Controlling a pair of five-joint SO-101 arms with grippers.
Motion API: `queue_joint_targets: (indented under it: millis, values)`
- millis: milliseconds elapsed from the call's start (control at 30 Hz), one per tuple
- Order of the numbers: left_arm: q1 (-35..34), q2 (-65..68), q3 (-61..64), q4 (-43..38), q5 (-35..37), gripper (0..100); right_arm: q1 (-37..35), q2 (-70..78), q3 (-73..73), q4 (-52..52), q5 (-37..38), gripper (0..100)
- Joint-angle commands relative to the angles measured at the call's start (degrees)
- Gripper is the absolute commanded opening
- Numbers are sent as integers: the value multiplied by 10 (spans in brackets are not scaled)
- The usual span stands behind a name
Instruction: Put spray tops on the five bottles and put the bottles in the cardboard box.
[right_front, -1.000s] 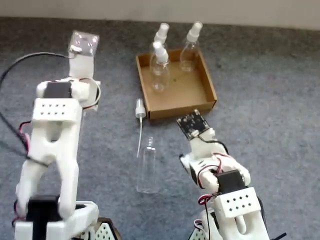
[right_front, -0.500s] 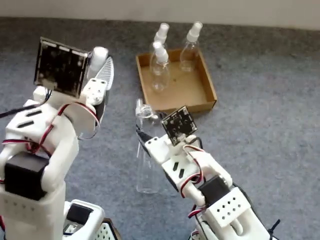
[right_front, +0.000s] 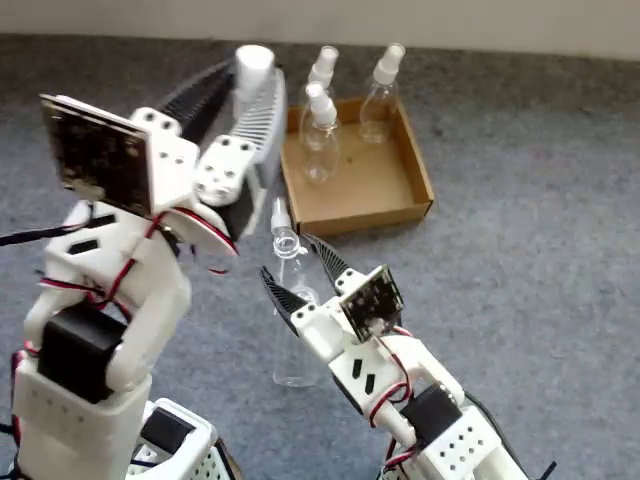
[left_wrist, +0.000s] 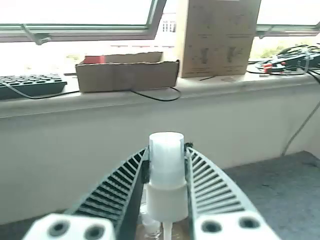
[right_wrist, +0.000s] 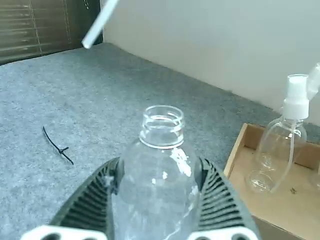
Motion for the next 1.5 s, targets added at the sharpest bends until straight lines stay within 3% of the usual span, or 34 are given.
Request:
queue_joint_targets:
  millis: [0,100,367,700,767,1467]
  values:
    - [90,-5,12,-55,4,5,0,-69,8,22,-4,5]
    - [121,-5,15,-54,4,5,1,-92,16,43,-4,5]
    - [122,-5,73,-58,3,5,1,-120,16,51,-7,5]
    - [123,-5,91,-131,-23,5,1,-152,15,82,-7,5]
    - [127,-5,93,-131,-47,5,1,-155,15,84,-7,5]
    - [127,-6,102,-132,-39,5,0,-155,15,84,-7,5]
